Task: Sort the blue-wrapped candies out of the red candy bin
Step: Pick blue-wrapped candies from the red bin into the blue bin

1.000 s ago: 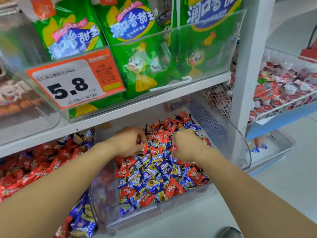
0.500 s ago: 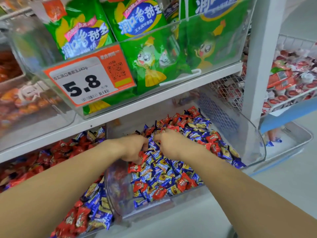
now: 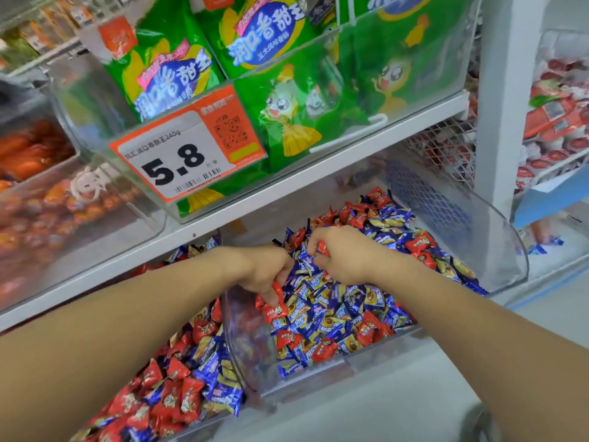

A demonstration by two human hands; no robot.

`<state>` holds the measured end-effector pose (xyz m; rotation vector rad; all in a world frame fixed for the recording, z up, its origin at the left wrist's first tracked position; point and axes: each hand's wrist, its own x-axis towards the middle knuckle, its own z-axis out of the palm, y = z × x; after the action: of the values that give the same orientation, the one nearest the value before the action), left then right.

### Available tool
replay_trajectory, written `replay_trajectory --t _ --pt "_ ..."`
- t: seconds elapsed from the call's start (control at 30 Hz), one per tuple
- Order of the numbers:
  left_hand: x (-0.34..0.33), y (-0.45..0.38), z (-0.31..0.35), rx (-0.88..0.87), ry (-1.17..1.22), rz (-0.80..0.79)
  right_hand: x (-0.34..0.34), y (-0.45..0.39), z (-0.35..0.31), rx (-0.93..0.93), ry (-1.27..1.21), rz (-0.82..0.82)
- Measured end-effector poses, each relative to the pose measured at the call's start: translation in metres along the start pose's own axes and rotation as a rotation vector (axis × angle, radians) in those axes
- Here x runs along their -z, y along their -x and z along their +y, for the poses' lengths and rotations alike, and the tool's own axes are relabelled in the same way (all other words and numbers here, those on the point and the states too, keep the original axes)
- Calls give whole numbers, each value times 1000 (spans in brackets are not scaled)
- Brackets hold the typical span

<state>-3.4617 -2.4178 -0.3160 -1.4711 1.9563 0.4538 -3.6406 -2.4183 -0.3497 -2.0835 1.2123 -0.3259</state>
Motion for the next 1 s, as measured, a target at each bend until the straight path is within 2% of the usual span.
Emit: replay_trajectory --t 0.13,0.27,0.33,0.43,0.57,0.7,0.83,0.9,1.0 --pt "-9 3 10 -29 -123 -54 1 4 -6 -31 97 -157" --pt "-25 -2 17 -76 -147 34 2 8 -6 -76 174 -323" --pt "-25 -3 15 -84 -138 18 5 11 -6 -75 223 -371" --pt "-20 1 11 -88 -96 -30 12 16 -2 -63 167 -368" --pt "-16 8 5 -98 127 -14 16 21 5 -62 154 -322" --pt "-12 14 4 -87 532 39 3 22 4 -84 260 -370" --pt "-4 37 13 -104 813 89 -1 19 8 -52 254 -307" --pt "-2 58 14 -143 874 204 7 21 15 -65 182 -298" --pt "-10 96 15 -181 920 476 20 29 18 -53 117 -227"
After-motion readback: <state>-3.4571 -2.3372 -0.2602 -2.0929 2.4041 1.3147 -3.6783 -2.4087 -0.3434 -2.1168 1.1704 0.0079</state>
